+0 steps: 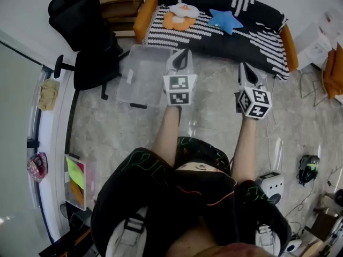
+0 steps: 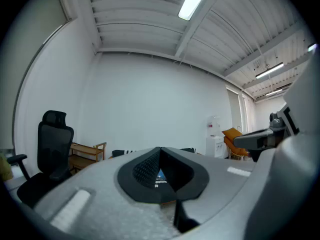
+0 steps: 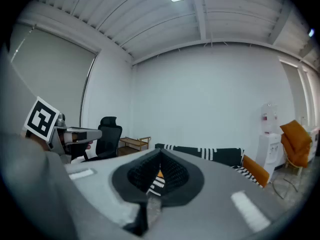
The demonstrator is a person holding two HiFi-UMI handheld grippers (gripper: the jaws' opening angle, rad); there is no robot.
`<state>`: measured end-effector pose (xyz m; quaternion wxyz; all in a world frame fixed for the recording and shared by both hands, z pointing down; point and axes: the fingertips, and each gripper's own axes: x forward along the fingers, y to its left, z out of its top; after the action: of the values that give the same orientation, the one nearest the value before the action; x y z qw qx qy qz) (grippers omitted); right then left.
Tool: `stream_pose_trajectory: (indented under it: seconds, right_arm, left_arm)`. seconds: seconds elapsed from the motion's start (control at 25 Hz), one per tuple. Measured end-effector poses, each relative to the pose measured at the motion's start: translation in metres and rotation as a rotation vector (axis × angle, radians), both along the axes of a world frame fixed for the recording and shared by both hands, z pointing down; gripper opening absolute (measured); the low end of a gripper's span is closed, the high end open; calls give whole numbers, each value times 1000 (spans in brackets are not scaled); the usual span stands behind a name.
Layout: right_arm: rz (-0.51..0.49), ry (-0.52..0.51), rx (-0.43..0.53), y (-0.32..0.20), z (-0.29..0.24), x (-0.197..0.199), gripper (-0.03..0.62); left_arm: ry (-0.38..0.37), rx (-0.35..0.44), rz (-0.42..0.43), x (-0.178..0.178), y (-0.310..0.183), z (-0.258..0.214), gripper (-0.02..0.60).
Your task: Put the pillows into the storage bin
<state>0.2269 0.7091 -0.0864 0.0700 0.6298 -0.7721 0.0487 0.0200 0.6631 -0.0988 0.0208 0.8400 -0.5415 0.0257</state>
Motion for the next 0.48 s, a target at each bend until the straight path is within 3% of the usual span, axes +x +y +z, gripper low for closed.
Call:
stream_pose_trajectory:
  seconds: [0.12, 0.32, 0.48]
  right_arm:
    - [32, -2, 16, -9, 0, 5, 3]
    - [90, 23, -1, -27, 4, 5, 3]
    - [92, 34, -11, -38, 7, -3, 3]
  left_arm:
    - [-1, 4, 4, -1, -10, 2, 11]
    - [56, 16, -84, -28, -30, 2, 11]
    - [89, -24, -92, -40, -45, 15, 11]
